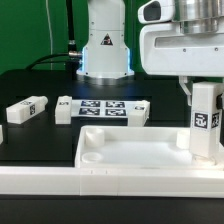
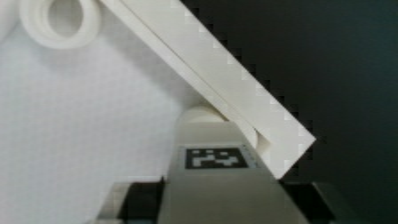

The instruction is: Assemble desk

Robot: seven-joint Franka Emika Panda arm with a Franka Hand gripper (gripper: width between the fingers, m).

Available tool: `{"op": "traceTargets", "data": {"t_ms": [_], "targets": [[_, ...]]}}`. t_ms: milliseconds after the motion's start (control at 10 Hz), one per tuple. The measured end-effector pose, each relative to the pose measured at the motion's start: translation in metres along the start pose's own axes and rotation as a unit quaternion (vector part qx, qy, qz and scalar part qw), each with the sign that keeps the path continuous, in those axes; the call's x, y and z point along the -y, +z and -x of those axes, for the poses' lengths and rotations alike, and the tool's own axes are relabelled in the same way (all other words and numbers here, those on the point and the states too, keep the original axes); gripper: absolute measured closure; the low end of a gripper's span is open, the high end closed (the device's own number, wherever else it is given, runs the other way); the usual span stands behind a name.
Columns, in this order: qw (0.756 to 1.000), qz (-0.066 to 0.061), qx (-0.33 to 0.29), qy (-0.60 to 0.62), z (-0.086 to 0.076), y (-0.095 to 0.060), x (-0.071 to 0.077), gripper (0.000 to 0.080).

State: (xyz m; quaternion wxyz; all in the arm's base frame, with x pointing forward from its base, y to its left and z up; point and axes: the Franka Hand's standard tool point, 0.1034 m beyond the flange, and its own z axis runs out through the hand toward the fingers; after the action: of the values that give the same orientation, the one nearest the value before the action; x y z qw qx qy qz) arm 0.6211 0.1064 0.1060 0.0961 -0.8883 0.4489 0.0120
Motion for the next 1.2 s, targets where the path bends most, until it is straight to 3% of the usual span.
{"op": "traceTargets", "data": {"t_ms": [200,300,400,500,900,1000,1100,1200], "targets": [[1.000,0.000,0.000,0.014,0.0013,0.0002,0.0007,0.0499],[0.999,0.000,0.000,-0.038,0.0002,-0.0001,0.0000,0.0291],[0.998,0.008,0.004,-0.062,0.0024,-0.0005,-0.0004,0.0291],[0.994,0.013,0.001,-0.105,0.0029,-0.0021,0.0016,0.0180],[0.970,0.013,0.003,-0.243,0.0018,-0.0015,0.0005,0.0151],[0.956,0.023,0.001,-0.294,0.0022,-0.0017,-0.0002,0.0151],[0.929,0.043,-0.007,-0.366,0.0017,-0.0032,0.0002,0.0151],[0.903,0.052,-0.012,-0.427,-0.0001,-0.0048,0.0013,0.0151]]}}
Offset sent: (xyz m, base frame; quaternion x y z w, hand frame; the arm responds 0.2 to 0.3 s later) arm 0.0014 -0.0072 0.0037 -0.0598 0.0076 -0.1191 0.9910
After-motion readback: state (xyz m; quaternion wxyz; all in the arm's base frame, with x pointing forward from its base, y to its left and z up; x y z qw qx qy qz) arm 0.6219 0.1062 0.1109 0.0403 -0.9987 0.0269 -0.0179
